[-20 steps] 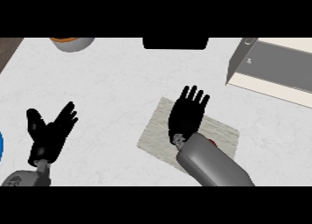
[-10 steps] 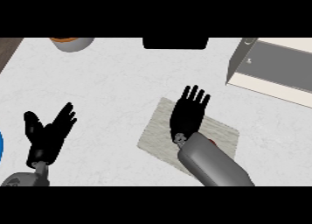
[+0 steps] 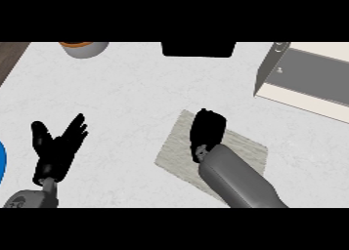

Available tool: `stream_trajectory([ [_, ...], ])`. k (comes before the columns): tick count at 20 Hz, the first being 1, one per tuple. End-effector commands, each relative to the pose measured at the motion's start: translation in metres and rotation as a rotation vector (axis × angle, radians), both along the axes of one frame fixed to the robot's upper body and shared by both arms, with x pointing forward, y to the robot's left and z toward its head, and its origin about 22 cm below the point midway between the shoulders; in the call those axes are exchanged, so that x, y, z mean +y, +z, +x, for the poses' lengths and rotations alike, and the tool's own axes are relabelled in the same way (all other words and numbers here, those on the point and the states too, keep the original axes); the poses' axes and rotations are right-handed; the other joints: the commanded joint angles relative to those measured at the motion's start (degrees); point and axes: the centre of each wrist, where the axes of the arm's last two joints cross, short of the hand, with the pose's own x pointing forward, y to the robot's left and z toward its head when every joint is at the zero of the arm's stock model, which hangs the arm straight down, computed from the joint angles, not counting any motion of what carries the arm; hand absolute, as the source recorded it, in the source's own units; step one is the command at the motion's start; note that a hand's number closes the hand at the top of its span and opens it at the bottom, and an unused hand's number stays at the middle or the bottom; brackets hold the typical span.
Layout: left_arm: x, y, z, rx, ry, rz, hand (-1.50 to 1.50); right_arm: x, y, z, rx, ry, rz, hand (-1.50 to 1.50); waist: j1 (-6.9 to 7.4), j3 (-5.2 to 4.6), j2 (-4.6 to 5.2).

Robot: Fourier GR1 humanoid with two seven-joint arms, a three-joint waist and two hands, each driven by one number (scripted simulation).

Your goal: Pick the sweet potato from the placemat and place it in the tiered shelf

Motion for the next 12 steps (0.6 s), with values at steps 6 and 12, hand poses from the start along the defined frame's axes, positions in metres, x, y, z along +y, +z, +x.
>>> stream_trajectory([
  [6,0.010,0.005,0.007,0.020,-0.012,0.004,0.00,0.020,-0.019,-0.020,-0.010,0.003,-0.023,1.50,0.14,0.15,1.22],
  [12,0.021,-0.011,-0.015,0.026,0.067,-0.006,0.00,-0.083,0.026,0.006,-0.050,0.086,0.575,1.50,-4.08,0.29,0.70],
])
